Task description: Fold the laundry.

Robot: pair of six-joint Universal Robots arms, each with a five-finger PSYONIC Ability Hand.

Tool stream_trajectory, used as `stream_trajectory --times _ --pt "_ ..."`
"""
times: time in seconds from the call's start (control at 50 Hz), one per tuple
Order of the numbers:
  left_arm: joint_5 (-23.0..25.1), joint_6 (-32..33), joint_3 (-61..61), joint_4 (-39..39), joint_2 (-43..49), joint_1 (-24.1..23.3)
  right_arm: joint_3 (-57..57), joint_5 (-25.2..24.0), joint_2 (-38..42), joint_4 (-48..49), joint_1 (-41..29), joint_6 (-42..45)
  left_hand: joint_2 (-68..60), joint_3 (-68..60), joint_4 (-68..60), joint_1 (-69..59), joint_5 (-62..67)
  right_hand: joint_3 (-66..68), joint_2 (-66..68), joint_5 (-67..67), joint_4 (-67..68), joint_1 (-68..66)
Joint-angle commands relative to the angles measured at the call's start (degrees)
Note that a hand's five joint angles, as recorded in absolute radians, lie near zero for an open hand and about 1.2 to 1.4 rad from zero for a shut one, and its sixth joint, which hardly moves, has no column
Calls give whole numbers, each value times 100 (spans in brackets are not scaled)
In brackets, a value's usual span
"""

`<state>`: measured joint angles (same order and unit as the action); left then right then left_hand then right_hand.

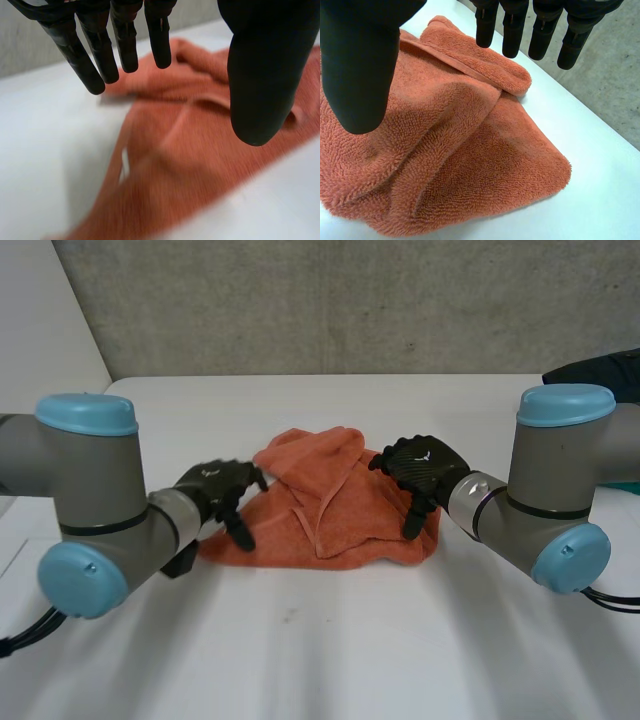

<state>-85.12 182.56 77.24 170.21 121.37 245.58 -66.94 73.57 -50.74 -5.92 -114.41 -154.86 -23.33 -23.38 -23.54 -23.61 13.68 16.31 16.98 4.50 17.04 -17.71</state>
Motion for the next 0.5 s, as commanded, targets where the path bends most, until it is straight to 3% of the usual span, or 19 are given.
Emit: stream_trajectory --times 0.02,0.12,0.24,0.5 --pt "-971 236 415 -796 -184 -10 -56 26 -41 -15 6 0 -455 -449 -434 -427 420 -143 -210 38 -216 283" --pt "-1402 605 687 -252 -122 -54 -91 26 -41 -23 -20 0 -387 -382 -366 -359 352 -143 -210 38 -216 283" --pt "-1438 974 758 320 -26 -89 -161 26 -67 -41 -47 0 -521 -516 -500 -493 486 -143 -210 38 -216 283" --pt "-1464 1036 626 505 167 -124 -275 17 -138 -50 6 26 -622 -617 -602 -594 587 -143 -210 38 -216 283"
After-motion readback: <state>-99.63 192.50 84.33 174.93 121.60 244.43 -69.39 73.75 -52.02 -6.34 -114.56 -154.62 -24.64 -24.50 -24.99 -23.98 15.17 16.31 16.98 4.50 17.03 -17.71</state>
